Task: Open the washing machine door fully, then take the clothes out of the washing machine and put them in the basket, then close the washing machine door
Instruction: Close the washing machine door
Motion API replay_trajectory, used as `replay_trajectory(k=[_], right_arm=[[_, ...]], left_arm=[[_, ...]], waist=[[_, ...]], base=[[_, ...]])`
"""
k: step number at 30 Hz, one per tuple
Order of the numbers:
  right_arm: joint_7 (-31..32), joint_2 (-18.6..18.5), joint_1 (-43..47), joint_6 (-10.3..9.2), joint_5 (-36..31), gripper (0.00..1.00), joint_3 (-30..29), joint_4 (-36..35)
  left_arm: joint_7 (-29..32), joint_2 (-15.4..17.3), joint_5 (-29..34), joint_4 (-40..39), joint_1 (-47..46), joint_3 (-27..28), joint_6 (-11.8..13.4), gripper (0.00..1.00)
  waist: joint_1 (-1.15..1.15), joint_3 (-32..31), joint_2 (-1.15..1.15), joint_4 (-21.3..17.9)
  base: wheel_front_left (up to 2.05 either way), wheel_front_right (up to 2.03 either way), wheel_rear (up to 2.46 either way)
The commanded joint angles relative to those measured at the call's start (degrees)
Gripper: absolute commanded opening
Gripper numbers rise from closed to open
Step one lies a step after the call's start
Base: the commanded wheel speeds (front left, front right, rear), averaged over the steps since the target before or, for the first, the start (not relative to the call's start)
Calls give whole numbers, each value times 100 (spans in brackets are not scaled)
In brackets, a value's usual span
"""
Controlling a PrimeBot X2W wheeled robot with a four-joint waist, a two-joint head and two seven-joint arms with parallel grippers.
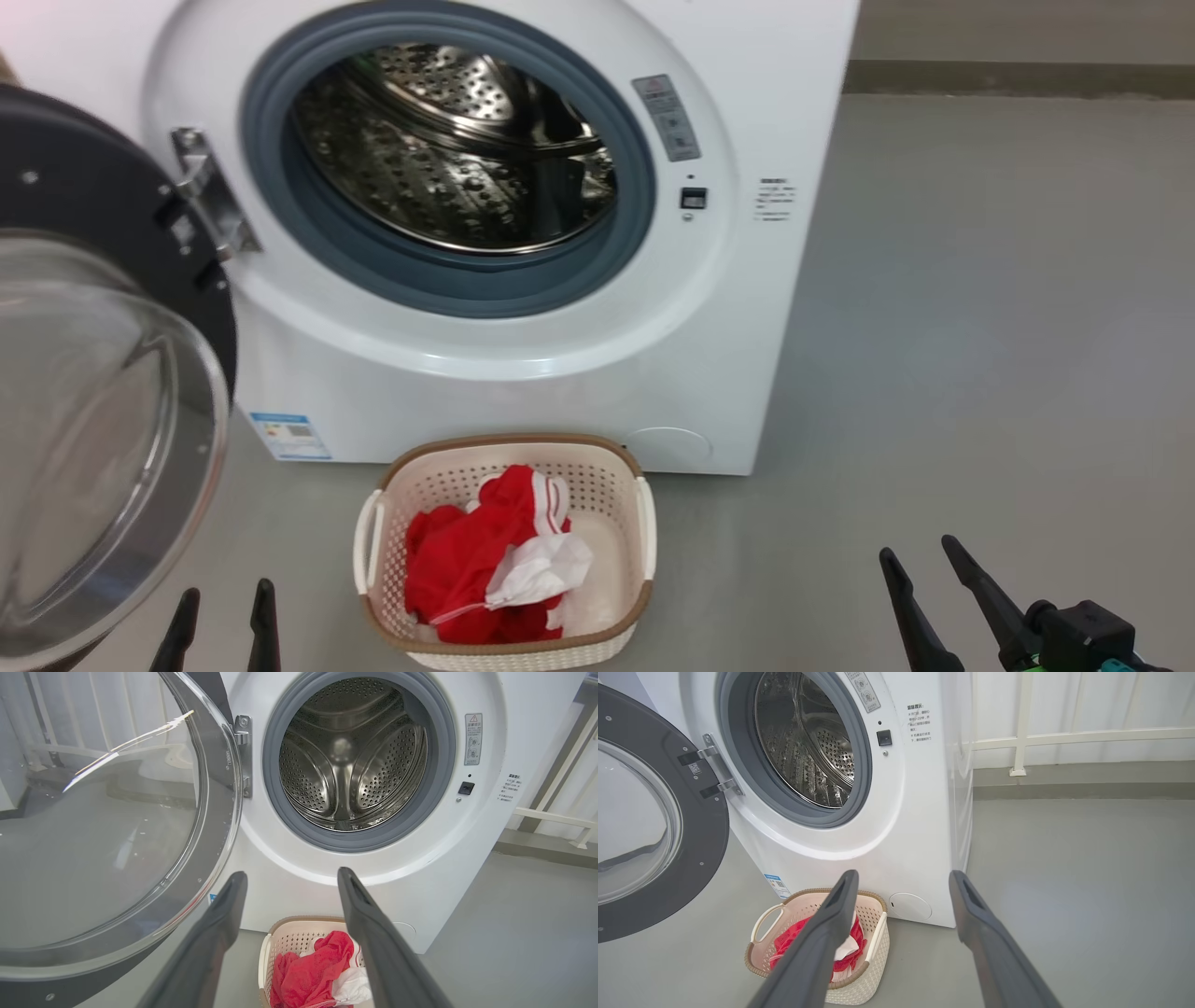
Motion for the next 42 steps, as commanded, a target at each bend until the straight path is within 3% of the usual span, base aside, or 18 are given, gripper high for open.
replay_trajectory(k=[1, 15, 18, 25, 30, 40, 41, 42], right_arm=[[-28, -122, -157, 9, 105, 100, 171, -98], [-28, -158, -359, 9, 268, 100, 592, 109], [-28, -156, -400, 9, 277, 100, 663, 120], [-28, -254, -1043, 9, 358, 100, 1288, 386], [-28, -301, -1424, 9, 455, 100, 1624, 590], [-28, -345, -1745, 9, 601, 100, 1925, 778], [-28, -346, -1746, 9, 610, 100, 1927, 781], [-28, -346, -1739, 9, 616, 100, 1924, 781]], left_arm=[[-55, 7, -27, -85, -102, 225, -17, 100], [-55, -123, 20, 62, 52, 174, -17, 100], [-55, -136, 13, 56, 72, 157, -17, 100], [-55, -201, -133, -108, 123, 407, 4, 100], [-55, -211, -417, -252, 145, 405, 185, 100], [-55, -213, -729, -448, 206, 303, 380, 100], [-55, -213, -788, -473, 196, 307, 372, 84], [-55, -213, -860, -498, 185, 319, 359, 38]], waist=[[0, -85, 0, 396], [0, -262, 0, 2072], [0, -238, 0, 2267], [0, 68, 0, 2532], [0, 214, 0, 2603], [0, 257, 0, 2625], [0, 251, 0, 2622], [0, 246, 0, 2619]], base=[[0, 0, 0], [0, 0, 0], [0, 0, 0], [0, 0, 0], [0, 0, 0], [0, 0, 0], [0, 0, 0], [0, 0, 0]])
